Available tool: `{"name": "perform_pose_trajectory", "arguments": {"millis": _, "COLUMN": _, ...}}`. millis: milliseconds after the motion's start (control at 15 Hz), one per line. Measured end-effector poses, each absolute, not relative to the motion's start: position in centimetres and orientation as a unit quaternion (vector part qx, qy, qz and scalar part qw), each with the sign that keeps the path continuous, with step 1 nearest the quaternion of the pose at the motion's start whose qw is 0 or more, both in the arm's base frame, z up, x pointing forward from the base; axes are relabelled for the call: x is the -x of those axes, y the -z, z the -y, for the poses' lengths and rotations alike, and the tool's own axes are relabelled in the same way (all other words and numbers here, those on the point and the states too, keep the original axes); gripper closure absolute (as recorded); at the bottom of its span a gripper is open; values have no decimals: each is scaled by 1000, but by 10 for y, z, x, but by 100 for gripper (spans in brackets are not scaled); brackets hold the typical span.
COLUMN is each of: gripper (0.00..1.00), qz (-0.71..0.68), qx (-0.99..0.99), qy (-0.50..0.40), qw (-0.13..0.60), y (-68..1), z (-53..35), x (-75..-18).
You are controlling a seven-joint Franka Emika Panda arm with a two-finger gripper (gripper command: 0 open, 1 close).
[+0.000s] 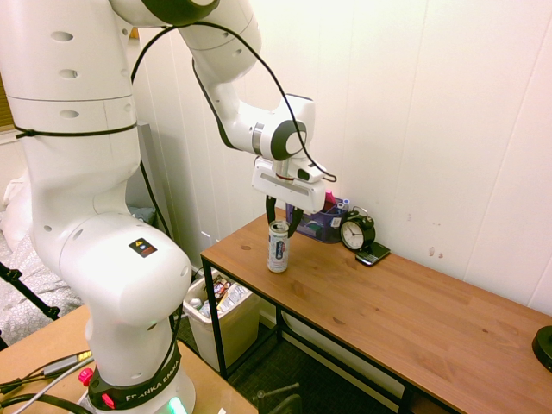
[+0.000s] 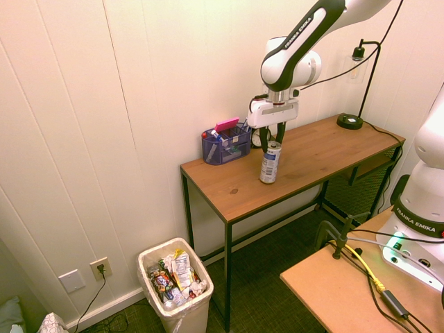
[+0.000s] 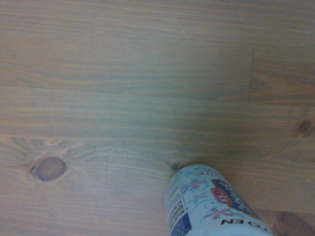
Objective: Throw the can in the trash bin
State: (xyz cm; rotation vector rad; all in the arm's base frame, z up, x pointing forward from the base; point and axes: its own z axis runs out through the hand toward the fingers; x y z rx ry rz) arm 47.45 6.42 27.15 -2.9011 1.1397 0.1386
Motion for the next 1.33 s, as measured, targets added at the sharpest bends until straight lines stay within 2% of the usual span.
{"name": "perform_pose_trajectory", "arguments": {"millis": 333, "gripper": 100, "qz": -348, "qx": 937, "qy": -23, "qw": 25, "y": -308, "z": -75, "x": -475}}
{"name": "perform_pose_trajectory", "arguments": {"millis": 467, "gripper": 100, "qz": -322, "qx": 946, "qy": -8, "qw": 31, "y": -355, "z": -115, "x": -473}}
{"name": "perform_pose_trajectory", "arguments": {"millis": 667, "gripper": 100, "qz": -278, "qx": 960, "qy": 15, "qw": 13, "y": -410, "z": -220, "x": -467}}
{"name": "perform_pose_trajectory", "arguments": {"millis": 800, "gripper": 100, "qz": -259, "qx": 966, "qy": 13, "qw": -16, "y": -407, "z": -273, "x": -474}}
{"name": "perform_pose_trajectory", "arguments": {"millis": 1000, "gripper": 100, "qz": -233, "qx": 971, "qy": -10, "qw": -57, "y": -367, "z": -327, "x": -500}}
{"name": "perform_pose_trajectory", "arguments": {"millis": 1333, "gripper": 100, "qz": -196, "qx": 977, "qy": -30, "qw": -77, "y": -353, "z": -415, "x": -521}}
